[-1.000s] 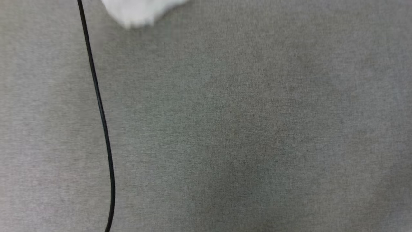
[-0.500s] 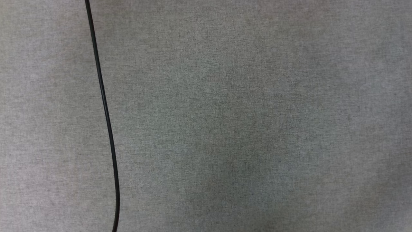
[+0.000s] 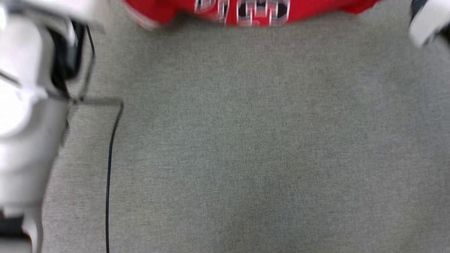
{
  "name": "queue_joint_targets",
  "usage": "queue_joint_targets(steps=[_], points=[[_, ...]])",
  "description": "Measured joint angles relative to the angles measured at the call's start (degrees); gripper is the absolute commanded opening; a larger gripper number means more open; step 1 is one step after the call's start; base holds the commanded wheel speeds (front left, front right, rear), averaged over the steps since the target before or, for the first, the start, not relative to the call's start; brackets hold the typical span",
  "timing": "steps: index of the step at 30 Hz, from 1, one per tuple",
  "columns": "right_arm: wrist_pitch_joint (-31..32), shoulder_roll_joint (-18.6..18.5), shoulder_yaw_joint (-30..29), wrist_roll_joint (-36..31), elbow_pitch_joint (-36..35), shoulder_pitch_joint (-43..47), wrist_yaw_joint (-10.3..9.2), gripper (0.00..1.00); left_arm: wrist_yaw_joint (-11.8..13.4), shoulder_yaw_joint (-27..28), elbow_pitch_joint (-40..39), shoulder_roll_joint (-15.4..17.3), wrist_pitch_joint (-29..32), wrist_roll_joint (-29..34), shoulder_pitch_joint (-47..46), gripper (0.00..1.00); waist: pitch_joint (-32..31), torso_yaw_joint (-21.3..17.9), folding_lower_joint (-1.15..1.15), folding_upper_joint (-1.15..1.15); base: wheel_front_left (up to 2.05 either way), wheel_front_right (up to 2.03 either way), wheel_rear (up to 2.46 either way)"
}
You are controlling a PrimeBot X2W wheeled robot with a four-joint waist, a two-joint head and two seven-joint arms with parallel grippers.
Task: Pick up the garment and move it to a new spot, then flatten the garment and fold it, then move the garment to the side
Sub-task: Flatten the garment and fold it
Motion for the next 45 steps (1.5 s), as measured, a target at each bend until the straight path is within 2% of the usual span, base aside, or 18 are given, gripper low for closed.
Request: queue_joint_targets(steps=[14,18,26,34,40,45], points=[[0.4,-5.2,5.9,6.6,-7.2,24.2,0.0,0.0,6.6,0.6,-13.7,4.4,2.1,-7.1,38.7,0.0,-10.7,1.0,-0.01,0.0,0.0,0.0,0.0],[0.3,-6.9,6.4,7.7,-8.7,30.6,0.01,0.0,8.7,0.9,-17.0,5.0,2.9,-9.0,47.1,0.0,-14.3,1.5,-0.01,0.0,0.0,0.0,0.0],[0.8,-9.5,5.0,8.3,-12.7,42.9,0.01,0.0,11.3,0.2,-21.0,4.9,5.1,-13.4,61.7,0.0,-20.8,2.3,-0.02,0.0,0.0,0.0,0.0],[2.5,-11.0,1.4,7.3,-16.5,55.1,0.01,0.0,12.1,-0.2,-22.8,4.6,9.4,-19.9,73.0,0.0,-25.4,2.4,-0.02,0.0,0.0,0.0,0.0],[5.7,-11.2,-3.3,7.3,-20.2,65.0,0.01,0.0,11.6,-1.7,-25.6,6.8,15.7,-24.4,80.3,0.0,-27.9,2.3,-0.02,0.0,0.0,0.0,0.0],[8.2,-11.3,-7.9,6.6,-22.8,72.1,0.01,0.0,10.9,-3.1,-27.8,8.1,19.5,-26.3,82.7,0.0,-28.1,2.7,-0.01,0.0,0.0,0.0,0.0]])
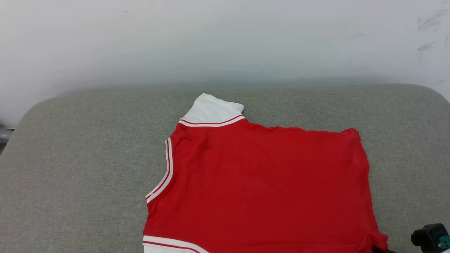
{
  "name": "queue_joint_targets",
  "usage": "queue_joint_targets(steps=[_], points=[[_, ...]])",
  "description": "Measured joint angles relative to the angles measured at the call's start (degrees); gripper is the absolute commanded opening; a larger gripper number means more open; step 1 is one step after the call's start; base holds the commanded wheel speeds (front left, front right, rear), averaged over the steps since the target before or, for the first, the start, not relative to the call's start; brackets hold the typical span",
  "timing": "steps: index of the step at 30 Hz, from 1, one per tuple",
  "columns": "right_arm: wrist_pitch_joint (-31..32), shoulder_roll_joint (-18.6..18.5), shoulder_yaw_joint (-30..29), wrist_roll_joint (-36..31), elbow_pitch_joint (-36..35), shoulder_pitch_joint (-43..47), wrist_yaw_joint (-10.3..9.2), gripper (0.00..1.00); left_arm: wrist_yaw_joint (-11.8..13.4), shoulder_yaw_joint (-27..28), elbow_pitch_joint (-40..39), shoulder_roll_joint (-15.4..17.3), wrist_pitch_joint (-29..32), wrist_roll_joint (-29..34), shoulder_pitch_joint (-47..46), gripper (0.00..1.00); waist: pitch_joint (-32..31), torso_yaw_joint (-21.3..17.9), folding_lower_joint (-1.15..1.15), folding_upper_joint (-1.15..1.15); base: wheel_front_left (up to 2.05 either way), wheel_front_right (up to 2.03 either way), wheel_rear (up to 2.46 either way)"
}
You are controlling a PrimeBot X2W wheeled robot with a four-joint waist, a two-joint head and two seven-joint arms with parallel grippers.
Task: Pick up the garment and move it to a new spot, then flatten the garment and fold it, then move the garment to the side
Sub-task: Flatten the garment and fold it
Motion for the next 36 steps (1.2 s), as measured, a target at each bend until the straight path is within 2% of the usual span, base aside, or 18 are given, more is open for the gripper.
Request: queue_joint_targets(steps=[5,10,13,14,19,26,36], points=[[1.8,1.5,-4.2,-1.8,-2.1,3.3,0.0,0.0,0.2,0.0,-0.4,0.5,-0.5,1.0,-0.4,0.0,0.6,0.2,0.01,0.0,0.0,0.0,0.0],[2.9,3.6,-8.3,-2.5,-4.2,3.7,-0.01,0.0,-0.6,0.3,-0.4,0.5,-2.8,3.6,-4.7,0.0,1.4,0.4,0.01,0.0,0.0,0.0,0.0],[3.8,4.4,-10.2,-2.9,-5.4,3.6,-0.01,0.0,-0.9,0.4,0.4,0.3,-3.8,5.8,-9.1,0.0,2.1,0.4,0.01,0.0,0.0,0.0,0.0],[4.6,5.1,-11.7,-3.1,-6.1,3.2,-0.01,0.0,-1.8,0.3,2.0,0.1,-4.3,7.7,-14.0,0.0,2.8,0.1,0.01,0.0,0.0,0.0,0.0],[5.5,6.5,-14.0,-2.9,-6.5,1.4,-0.01,0.0,-4.0,-0.6,6.3,-1.1,-4.7,10.1,-22.8,0.0,4.6,-0.6,0.01,0.0,0.0,0.0,0.0],[6.6,8.4,-13.4,-2.3,-5.6,-4.5,-0.01,0.0,-7.7,-1.9,15.2,-2.3,-4.2,12.3,-33.9,0.0,8.3,-2.6,0.02,-0.01,0.0,0.0,0.0],[6.7,10.0,-9.4,-1.3,1.9,-12.0,-0.01,0.0,-12.5,-4.6,31.6,-4.5,-6.1,14.6,-42.3,0.0,14.4,-5.0,0.02,0.0,0.0,0.0,0.0]])
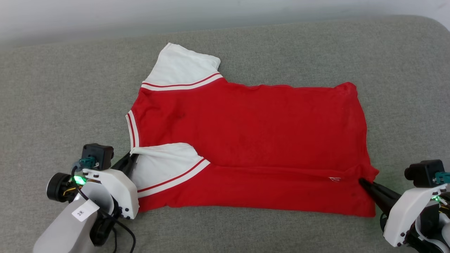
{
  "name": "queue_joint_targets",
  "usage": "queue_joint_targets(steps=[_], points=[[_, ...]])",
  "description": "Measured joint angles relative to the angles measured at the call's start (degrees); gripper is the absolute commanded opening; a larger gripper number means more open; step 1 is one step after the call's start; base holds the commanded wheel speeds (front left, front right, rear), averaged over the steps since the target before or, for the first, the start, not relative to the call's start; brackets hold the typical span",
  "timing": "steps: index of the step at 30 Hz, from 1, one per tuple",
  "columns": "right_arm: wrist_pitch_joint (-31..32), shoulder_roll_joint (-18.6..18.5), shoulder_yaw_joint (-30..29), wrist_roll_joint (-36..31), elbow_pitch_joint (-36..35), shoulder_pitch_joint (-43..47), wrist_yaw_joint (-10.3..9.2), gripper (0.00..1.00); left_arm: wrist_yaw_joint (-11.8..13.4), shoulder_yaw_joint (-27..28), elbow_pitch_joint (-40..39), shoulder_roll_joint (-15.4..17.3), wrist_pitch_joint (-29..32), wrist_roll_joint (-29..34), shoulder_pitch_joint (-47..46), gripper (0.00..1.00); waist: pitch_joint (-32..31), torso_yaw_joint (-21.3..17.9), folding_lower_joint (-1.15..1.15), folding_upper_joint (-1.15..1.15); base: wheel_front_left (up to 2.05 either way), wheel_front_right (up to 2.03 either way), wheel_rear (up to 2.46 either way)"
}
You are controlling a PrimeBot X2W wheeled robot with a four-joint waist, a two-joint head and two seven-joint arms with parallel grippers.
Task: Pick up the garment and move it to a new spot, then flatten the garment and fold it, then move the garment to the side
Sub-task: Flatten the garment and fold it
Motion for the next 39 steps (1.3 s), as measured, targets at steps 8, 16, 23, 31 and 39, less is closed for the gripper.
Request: queue_joint_targets(steps=[8,16,23,31,39], points=[[-2.7,1.2,3.0,0.6,5.8,-2.2,0.0,0.39,-2.9,-1.2,10.6,-3.3,-4.4,0.3,-3.5,0.1,0.4,0.4,-0.01,0.0,0.0,0.0,0.0],[-9.1,0.6,-1.6,-0.7,4.2,-0.7,-0.01,1.0,-3.8,-1.3,11.5,-3.3,-6.9,0.8,-6.3,1.0,-3.1,2.4,-0.01,0.0,0.0,0.0,0.0],[-8.8,0.7,-6.9,-3.2,-1.6,4.1,-0.01,1.0,-5.6,-3.4,5.3,0.0,3.9,0.2,-10.0,1.0,-5.8,4.3,-0.02,0.0,0.0,0.0,0.0],[-4.3,3.2,-10.9,-5.9,-7.1,7.1,-0.01,1.0,-7.3,-7.3,-1.2,4.3,24.0,-5.0,-13.7,1.0,-6.8,4.8,-0.02,0.0,0.0,0.0,0.0],[-0.9,5.6,-12.2,-7.1,-9.1,8.5,-0.01,1.0,-7.7,-11.6,-2.3,6.9,36.4,-10.3,-14.2,1.0,-6.5,3.5,-0.02,0.0,0.0,0.0,0.0]])
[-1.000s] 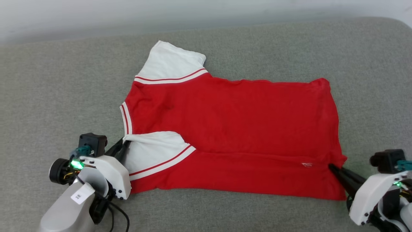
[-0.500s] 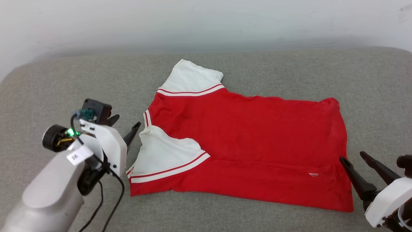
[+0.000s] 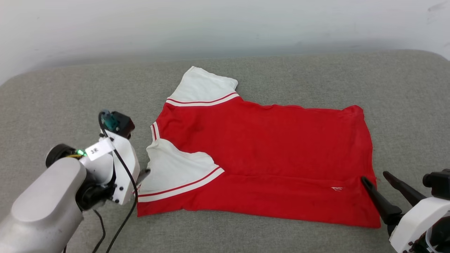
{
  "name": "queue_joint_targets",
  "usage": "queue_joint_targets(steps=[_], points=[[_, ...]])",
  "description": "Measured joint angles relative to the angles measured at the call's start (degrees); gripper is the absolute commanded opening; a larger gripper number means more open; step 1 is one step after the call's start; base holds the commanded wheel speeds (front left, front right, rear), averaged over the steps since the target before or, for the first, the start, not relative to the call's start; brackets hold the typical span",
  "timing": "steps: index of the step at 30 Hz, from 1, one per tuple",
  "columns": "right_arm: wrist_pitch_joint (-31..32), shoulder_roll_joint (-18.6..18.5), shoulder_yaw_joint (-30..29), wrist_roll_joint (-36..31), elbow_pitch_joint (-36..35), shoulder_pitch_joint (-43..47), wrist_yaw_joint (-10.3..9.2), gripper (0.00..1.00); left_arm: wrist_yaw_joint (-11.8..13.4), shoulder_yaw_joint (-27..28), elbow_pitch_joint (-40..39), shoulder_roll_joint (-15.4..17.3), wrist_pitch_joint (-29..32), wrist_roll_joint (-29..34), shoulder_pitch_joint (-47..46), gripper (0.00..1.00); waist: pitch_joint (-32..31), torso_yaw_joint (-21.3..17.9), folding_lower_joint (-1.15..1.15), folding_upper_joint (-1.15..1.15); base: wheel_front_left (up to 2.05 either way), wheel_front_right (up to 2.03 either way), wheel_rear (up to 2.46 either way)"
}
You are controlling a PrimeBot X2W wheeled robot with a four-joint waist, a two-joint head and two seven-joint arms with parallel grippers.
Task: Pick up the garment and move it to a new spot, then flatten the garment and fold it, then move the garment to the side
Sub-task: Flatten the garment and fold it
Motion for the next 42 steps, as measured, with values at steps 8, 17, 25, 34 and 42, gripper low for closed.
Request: queue_joint_targets(steps=[8,17,25,34,42], points=[[1.5,1.3,-0.2,-0.1,-0.3,0.0,0.0,1.0,0.0,-3.4,1.3,1.0,6.2,-3.8,2.8,1.0,1.5,-1.6,0.0,0.0,0.0,0.0,0.0],[1.5,1.4,0.3,0.0,0.2,-1.0,0.0,1.0,-0.1,-5.2,2.6,1.4,4.5,-4.3,3.8,0.0,2.7,-3.0,0.0,0.0,0.0,0.0,0.0],[8.3,-4.4,-1.8,-2.2,-4.3,-4.2,0.0,1.0,0.4,-4.3,-0.1,1.8,-5.2,-1.5,4.4,0.0,0.5,-2.9,0.0,0.0,0.0,0.0,0.0],[26.1,-8.4,-2.2,1.3,-7.2,-3.4,0.0,1.0,2.6,-3.5,-7.3,3.1,-8.5,-0.4,6.1,0.0,0.4,-2.0,0.0,0.0,0.0,0.0,0.0],[30.2,-5.7,0.3,2.5,-0.9,-4.4,0.0,1.0,4.3,-3.4,-11.1,3.7,-9.1,0.6,6.3,0.0,2.4,-1.0,0.01,0.0,0.0,0.0,0.0]])
